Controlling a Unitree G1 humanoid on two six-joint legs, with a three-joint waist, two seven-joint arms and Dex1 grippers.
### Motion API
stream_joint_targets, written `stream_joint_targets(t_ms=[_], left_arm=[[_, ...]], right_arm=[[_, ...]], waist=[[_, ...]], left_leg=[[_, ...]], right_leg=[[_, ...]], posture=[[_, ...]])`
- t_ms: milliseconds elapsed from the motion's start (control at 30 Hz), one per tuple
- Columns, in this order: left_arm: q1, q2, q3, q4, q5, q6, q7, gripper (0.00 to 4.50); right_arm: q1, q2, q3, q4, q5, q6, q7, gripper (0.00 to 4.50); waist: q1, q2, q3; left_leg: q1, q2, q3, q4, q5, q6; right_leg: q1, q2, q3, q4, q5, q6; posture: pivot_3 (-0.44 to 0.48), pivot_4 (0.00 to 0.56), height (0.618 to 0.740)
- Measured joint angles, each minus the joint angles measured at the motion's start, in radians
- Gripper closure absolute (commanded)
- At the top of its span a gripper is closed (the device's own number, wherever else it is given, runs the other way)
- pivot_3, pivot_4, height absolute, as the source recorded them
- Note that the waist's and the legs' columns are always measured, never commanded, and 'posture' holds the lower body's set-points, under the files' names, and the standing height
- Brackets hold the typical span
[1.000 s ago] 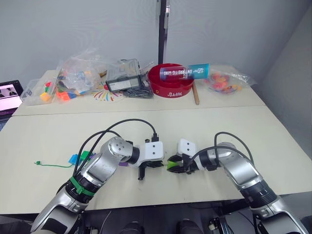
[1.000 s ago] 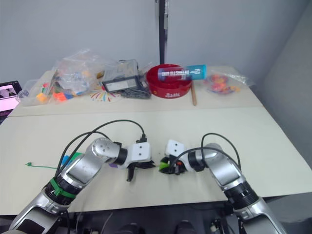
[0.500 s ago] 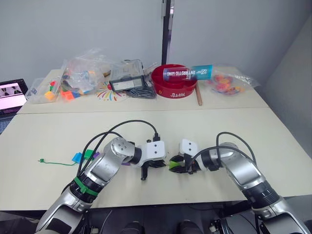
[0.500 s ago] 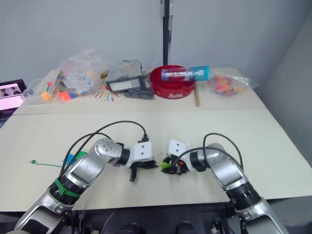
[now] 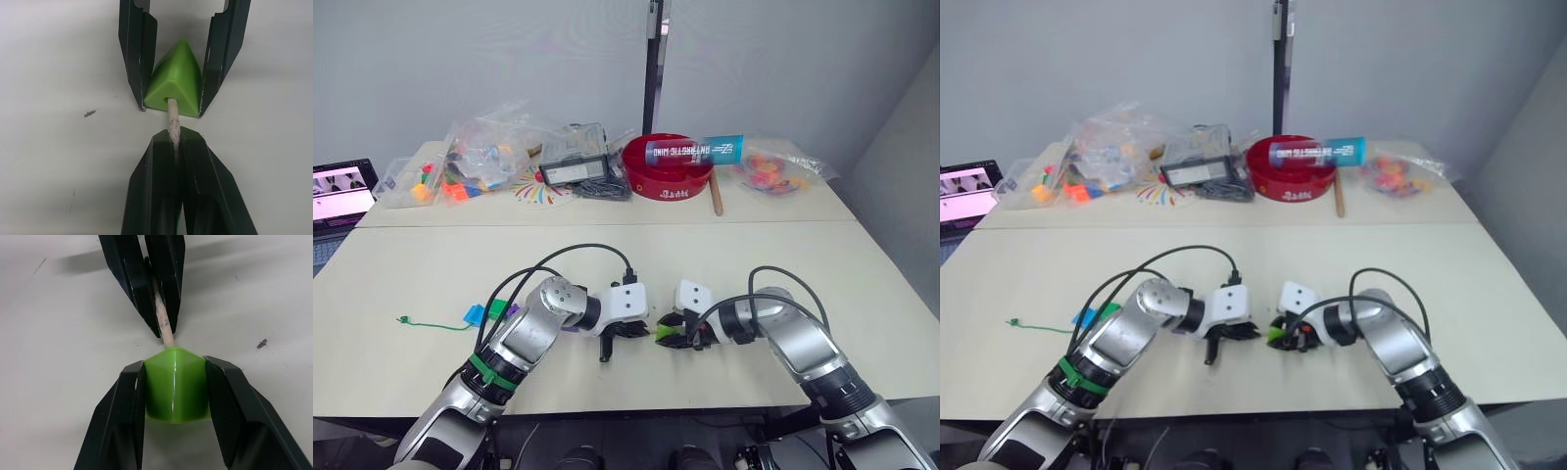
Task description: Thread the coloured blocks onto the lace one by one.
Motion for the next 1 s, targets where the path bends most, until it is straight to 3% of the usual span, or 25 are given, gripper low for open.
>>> stream_joint_targets(t_ms=[600, 1000], left_arm=[[0.029, 0.104, 0.024, -0.054, -0.019, -0.038, -0.034, 4.5], [0.051, 0.09, 0.033, -0.085, -0.023, -0.015, -0.027, 4.5]], right_arm=[[0.0, 0.024, 0.017, -0.007, 0.001, -0.018, -0.012, 3.19], [0.0, 0.022, 0.026, -0.011, 0.003, -0.02, -0.009, 3.19]], waist=[[-0.03, 0.0, 0.0], [-0.026, 0.0, 0.0]], left_leg=[[0.0, 0.002, 0.0, -0.006, -0.001, 0.001], [0.0, 0.002, 0.001, -0.006, -0.001, 0.001]], right_leg=[[-0.003, 0.002, 0.0, 0.0, 0.0, -0.001], [-0.003, 0.002, 0.001, -0.001, 0.0, -0.001]], posture=[[0.0, 0.15, 0.74], [0.0, 0.15, 0.74]])
